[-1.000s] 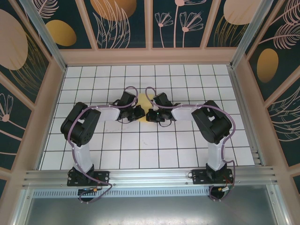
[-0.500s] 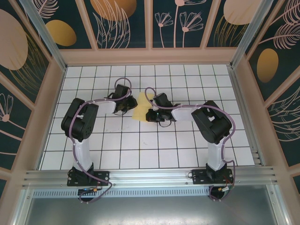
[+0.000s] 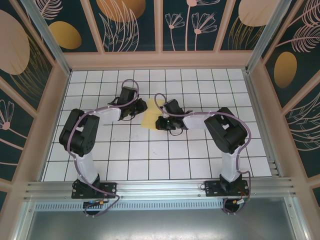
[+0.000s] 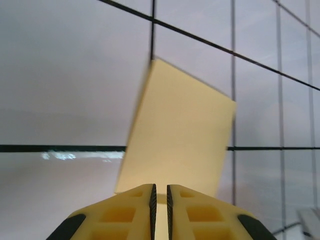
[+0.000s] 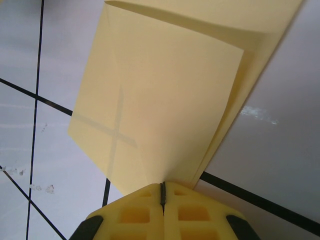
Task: Fold a paper plane with a square sheet of paper (pick it up from the middle)
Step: Fold the triangle a second time at the center of the table.
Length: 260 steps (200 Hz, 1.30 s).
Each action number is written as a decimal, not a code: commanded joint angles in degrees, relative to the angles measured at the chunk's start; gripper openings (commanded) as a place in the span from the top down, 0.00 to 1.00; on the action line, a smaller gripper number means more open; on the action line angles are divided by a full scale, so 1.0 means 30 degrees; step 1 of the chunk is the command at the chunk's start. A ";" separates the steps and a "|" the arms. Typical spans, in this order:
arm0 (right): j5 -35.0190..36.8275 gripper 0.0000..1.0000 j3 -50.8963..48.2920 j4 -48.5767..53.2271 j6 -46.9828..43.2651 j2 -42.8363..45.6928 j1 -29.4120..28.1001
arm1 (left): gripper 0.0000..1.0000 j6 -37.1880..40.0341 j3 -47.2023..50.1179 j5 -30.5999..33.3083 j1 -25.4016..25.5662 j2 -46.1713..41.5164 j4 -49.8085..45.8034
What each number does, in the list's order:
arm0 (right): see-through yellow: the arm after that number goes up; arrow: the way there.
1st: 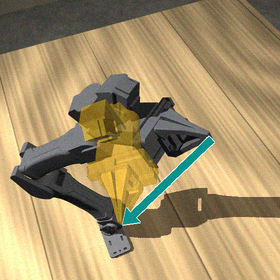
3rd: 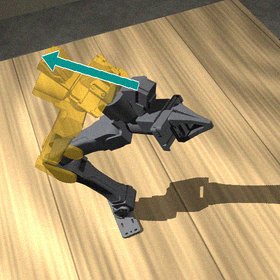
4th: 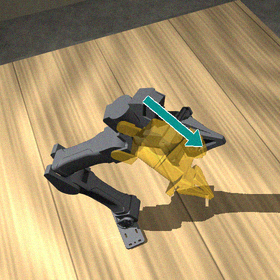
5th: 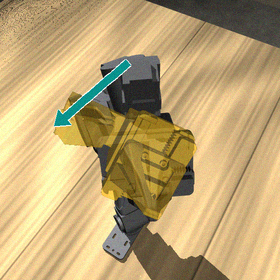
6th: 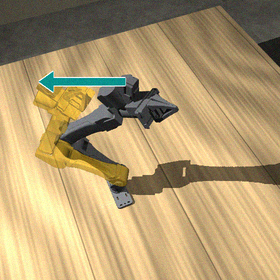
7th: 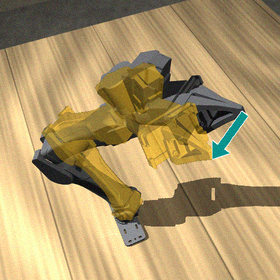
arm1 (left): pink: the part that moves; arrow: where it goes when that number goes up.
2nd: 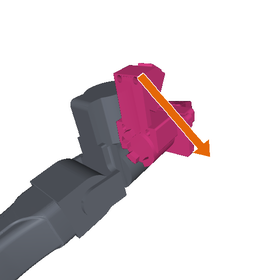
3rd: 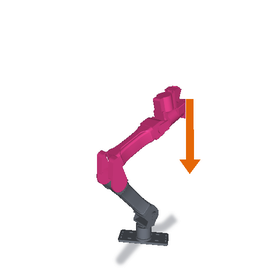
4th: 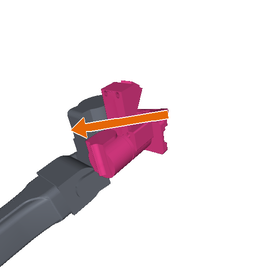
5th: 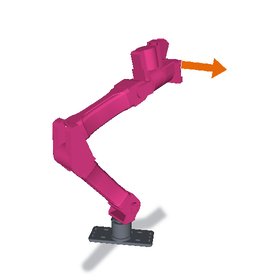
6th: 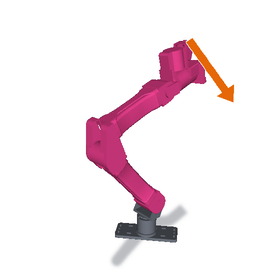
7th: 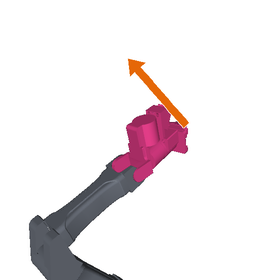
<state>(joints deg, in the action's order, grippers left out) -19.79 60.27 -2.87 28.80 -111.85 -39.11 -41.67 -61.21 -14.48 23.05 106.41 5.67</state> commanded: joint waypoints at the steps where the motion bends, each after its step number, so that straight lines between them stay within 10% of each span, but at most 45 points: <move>1: 0.1587 0.98 -0.1368 0.4884 -0.0370 -0.1776 -0.0175 | 0.84 -0.0776 0.1118 -0.2358 0.0294 -0.0545 0.1688; 126: 0.1909 0.98 -0.1274 0.5408 -0.0546 -0.2062 -0.0203 | 0.86 0.0159 -0.0210 0.0466 0.1897 0.2336 -0.0851; 260: 0.2112 0.98 -0.1703 0.5499 -0.0634 -0.2076 -0.0186 | 0.85 0.1054 -0.0423 0.2481 -0.0348 0.3060 -0.0718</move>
<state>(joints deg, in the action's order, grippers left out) -19.51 60.23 -2.63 28.36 -111.96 -39.22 -40.84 -62.37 -14.33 26.20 113.43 4.54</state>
